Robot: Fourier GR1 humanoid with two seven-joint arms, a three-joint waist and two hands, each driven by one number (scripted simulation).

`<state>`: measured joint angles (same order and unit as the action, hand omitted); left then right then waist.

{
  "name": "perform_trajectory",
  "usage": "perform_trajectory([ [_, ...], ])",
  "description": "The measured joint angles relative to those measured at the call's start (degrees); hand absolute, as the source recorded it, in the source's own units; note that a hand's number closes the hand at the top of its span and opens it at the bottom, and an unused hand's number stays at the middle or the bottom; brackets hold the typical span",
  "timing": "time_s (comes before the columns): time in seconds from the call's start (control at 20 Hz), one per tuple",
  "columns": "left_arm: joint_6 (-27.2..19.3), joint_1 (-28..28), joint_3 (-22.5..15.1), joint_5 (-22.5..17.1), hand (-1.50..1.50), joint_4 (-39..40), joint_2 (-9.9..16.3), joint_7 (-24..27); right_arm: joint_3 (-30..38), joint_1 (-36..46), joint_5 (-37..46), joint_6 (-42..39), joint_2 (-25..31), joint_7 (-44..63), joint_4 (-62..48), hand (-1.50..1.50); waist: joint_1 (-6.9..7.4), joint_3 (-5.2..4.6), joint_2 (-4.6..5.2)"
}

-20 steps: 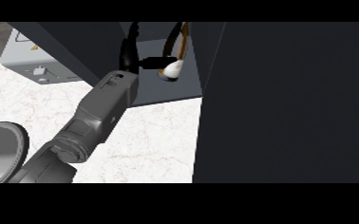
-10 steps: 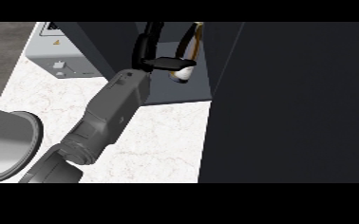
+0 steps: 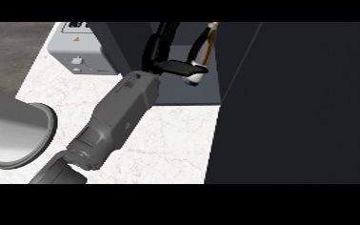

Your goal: Pick up the wine, place it into the cabinet and close the cabinet

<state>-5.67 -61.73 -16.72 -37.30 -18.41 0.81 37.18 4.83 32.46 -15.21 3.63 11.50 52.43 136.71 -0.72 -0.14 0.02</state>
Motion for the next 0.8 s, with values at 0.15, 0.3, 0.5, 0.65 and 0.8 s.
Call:
perform_trajectory([
  [0.15,-1.7,2.1,-1.2,1.2,-1.5,-5.9,0.2,-2.0,-0.8,-1.4,0.6,0.3,-0.2,-0.7,0.1,-1.5,0.89,0.08,-0.38],
  [0.3,-4.0,4.4,-3.0,2.4,-1.5,-13.2,-0.1,-5.4,-1.1,-0.7,1.1,1.0,0.4,0.2,0.1,-1.5,1.48,0.11,-0.7],
  [0.5,-8.2,9.0,-7.2,3.7,-1.5,-24.8,-0.5,-9.8,-1.6,-0.5,1.4,1.3,0.7,0.2,0.3,-1.5,1.8,0.13,-0.87],
  [0.65,-12.7,13.0,-10.4,3.8,-1.5,-34.2,-0.6,-14.1,-1.9,-0.3,1.5,1.7,1.2,0.8,0.5,-1.5,1.72,0.13,-0.92],
  [0.8,-18.4,17.9,-13.9,4.8,-1.5,-43.0,-0.2,-16.8,-1.8,1.2,1.6,2.3,1.9,1.7,0.6,-1.5,1.66,0.14,-0.82],
])
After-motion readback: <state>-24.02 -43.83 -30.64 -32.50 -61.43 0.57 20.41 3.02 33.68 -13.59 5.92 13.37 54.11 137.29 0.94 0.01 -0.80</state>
